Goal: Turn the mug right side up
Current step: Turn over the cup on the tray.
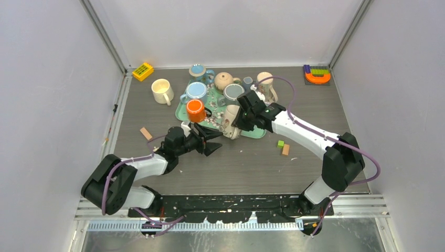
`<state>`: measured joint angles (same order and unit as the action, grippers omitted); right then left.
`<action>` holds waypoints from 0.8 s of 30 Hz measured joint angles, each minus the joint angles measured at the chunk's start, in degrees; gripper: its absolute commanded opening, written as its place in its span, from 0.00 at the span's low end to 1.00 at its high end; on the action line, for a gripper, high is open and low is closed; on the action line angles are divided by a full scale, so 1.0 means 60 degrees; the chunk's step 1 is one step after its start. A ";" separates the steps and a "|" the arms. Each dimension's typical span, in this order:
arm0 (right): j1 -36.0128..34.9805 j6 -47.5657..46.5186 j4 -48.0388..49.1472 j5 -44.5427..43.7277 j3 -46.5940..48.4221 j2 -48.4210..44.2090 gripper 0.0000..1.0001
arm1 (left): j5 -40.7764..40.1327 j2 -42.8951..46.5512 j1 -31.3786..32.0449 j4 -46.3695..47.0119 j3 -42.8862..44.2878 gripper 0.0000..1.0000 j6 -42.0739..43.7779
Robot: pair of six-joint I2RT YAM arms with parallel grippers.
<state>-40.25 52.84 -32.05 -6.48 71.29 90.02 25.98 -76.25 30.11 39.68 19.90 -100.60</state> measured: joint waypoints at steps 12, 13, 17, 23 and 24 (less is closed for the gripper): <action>-0.0200 0.1351 0.1625 -0.0226 -0.0277 -0.0004 0.01 | -0.0240 -0.0047 0.0029 0.0776 -0.0208 0.61 -0.0674; -0.0240 0.1450 0.1792 -0.0229 -0.0364 -0.0004 0.01 | -0.0277 -0.0186 0.0029 0.1020 -0.0215 0.60 -0.0838; -0.0375 0.1770 0.2320 -0.0219 -0.0732 -0.0007 0.01 | -0.0463 -0.0994 0.0029 0.2018 -0.0244 0.59 -0.1599; -0.0579 0.2084 0.3024 -0.0237 -0.1264 -0.0051 0.01 | -0.0922 -0.1869 0.0044 0.3235 -0.0477 0.55 -0.2521; -0.0608 0.2142 0.3115 -0.0244 -0.1315 -0.0051 0.01 | -0.1024 -0.1978 0.0044 0.3435 -0.0495 0.54 -0.2667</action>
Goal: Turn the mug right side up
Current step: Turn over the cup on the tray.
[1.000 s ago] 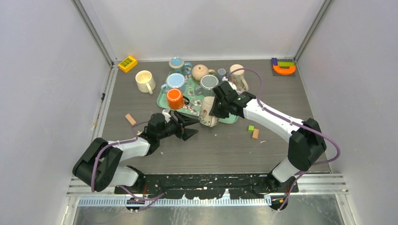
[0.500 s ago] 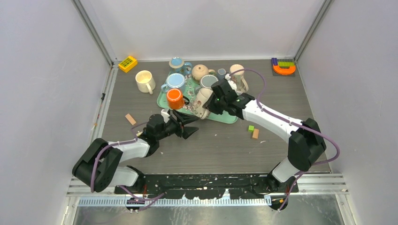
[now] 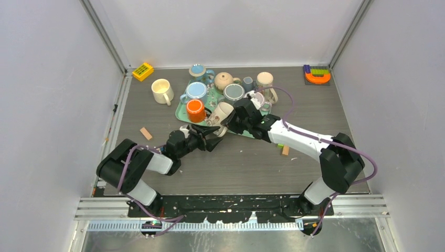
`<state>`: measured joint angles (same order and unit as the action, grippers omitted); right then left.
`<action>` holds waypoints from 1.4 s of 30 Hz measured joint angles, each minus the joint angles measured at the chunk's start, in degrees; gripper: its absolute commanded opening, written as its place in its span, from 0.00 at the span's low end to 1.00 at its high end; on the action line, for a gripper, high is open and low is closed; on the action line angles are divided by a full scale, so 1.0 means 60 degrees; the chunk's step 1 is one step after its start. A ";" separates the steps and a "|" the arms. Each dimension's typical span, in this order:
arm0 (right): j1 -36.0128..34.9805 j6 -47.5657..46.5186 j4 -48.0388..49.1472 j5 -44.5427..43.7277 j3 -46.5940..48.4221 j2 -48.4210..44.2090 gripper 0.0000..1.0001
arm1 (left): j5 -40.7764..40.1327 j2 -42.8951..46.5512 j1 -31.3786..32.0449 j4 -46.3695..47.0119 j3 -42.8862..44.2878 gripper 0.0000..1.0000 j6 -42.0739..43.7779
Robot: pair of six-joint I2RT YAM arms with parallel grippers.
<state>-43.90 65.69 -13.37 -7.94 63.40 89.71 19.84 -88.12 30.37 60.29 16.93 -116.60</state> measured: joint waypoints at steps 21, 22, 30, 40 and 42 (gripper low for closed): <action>-0.0357 0.1290 0.3136 -0.0525 -0.2637 -0.1905 0.01 | -0.1235 -0.0295 0.0109 0.1035 0.0022 0.40 -0.0503; -0.0353 0.1366 0.3231 -0.0550 -0.2718 -0.1982 0.01 | -0.1239 -0.0295 0.0117 0.1031 0.0069 0.40 -0.0503; -0.0280 0.2259 0.4659 -0.0739 -0.3304 -0.2211 0.01 | -0.1563 0.0219 0.0102 0.0499 0.0590 0.38 -0.0237; -0.0273 0.3340 0.5858 -0.0463 -0.3697 -0.2200 0.01 | -0.1701 0.1384 0.0091 -0.0882 0.0943 0.34 0.0481; -0.0273 0.3464 0.6036 -0.0382 -0.3705 -0.2178 0.01 | -0.1694 0.1614 0.0076 -0.1213 0.1075 0.34 0.0623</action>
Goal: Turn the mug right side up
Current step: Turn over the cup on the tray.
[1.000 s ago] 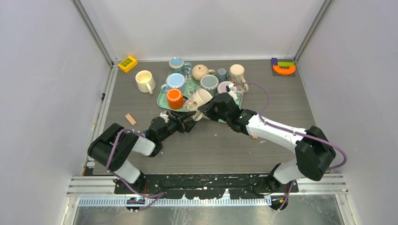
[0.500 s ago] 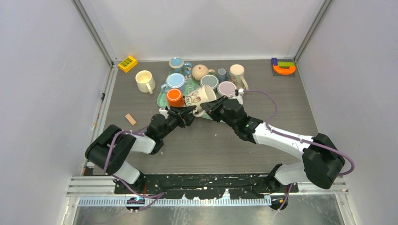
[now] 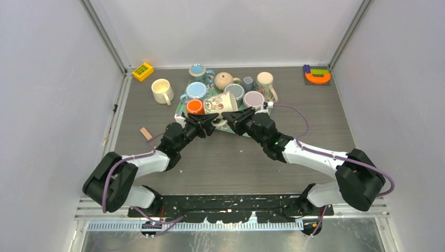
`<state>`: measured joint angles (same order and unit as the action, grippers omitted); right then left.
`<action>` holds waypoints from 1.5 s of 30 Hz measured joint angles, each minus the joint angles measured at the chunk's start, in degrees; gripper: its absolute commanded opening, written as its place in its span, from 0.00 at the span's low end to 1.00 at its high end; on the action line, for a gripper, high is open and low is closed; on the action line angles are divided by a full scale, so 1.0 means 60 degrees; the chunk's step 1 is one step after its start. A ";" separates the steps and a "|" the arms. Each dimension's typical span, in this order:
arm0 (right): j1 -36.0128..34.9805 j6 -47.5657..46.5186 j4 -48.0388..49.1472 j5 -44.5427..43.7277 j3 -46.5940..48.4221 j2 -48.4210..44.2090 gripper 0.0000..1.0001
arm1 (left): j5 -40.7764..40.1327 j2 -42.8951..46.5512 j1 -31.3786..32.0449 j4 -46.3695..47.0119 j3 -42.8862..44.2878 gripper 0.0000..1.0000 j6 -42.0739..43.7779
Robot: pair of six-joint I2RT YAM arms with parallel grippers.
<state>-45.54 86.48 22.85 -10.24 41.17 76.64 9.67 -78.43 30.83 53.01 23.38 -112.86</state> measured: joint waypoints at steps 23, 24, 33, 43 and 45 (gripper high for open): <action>-0.0007 0.0947 0.1213 0.1169 -0.0208 0.0608 0.42 | 0.0852 0.2142 -0.0608 -0.5268 0.1446 0.00 0.3162; -0.0015 0.0900 0.1162 0.1224 -0.0164 0.0608 0.46 | 0.0885 0.2288 -0.0645 -0.5829 0.1647 0.00 0.3413; -0.0106 -0.0415 -0.1151 0.1548 0.0597 0.0608 0.70 | 0.1024 0.2867 -0.0936 -0.8903 0.2415 0.00 0.5370; -0.0135 -0.1552 -0.2969 0.1508 0.1082 0.0605 0.90 | 0.0503 0.3883 -0.1362 -1.2422 0.3169 0.00 0.7479; -0.0135 -0.1763 -0.3169 0.1490 0.1188 0.0590 0.93 | 0.0259 0.4153 -0.1497 -1.3063 0.3311 0.00 0.7927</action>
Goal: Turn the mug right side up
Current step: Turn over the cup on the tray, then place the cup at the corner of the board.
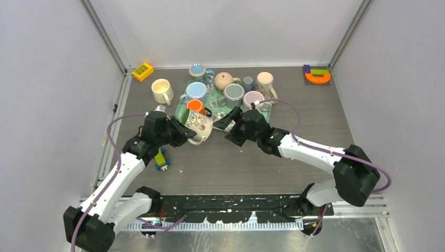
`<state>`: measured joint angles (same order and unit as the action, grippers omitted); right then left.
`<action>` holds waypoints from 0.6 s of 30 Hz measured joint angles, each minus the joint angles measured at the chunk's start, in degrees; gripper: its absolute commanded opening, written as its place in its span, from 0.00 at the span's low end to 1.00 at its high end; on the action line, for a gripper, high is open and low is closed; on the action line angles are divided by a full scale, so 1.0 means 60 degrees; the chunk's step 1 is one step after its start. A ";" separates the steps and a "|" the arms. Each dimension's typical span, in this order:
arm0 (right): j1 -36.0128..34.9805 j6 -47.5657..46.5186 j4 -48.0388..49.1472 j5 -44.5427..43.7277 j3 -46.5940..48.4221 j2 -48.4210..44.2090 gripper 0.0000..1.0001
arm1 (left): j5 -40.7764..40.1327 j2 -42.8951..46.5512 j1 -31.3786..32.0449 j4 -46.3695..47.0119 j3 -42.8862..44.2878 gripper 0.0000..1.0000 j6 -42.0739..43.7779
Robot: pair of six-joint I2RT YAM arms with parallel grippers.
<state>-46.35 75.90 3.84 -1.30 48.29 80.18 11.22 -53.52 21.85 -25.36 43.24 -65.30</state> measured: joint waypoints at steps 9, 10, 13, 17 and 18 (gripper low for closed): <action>0.0000 -0.1082 -0.1202 -0.0291 0.0492 -0.0375 0.97 | -0.1530 0.0605 -0.0597 -0.2415 0.0605 0.00 0.1825; 0.0000 -0.1202 -0.1297 -0.0339 0.0565 -0.0415 0.97 | -0.1650 0.0605 -0.0707 -0.2546 0.0619 0.00 0.1985; 0.0000 -0.1596 -0.1657 -0.0441 0.0765 -0.0557 0.98 | -0.1985 0.0481 -0.1169 -0.2816 0.0630 0.00 0.2379; 0.0000 -0.2116 -0.2095 -0.0561 0.0911 -0.0867 0.99 | -0.2481 0.0073 -0.1650 -0.2790 0.0630 0.00 0.2754; 0.0000 -0.2208 -0.2164 -0.0568 0.0933 -0.0940 0.99 | -0.2619 -0.0058 -0.1727 -0.2761 0.0630 0.00 0.2827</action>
<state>-46.35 62.65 -9.15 -4.71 53.89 74.54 -4.49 -53.87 11.49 -41.93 47.03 -48.34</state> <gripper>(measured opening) 0.986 0.222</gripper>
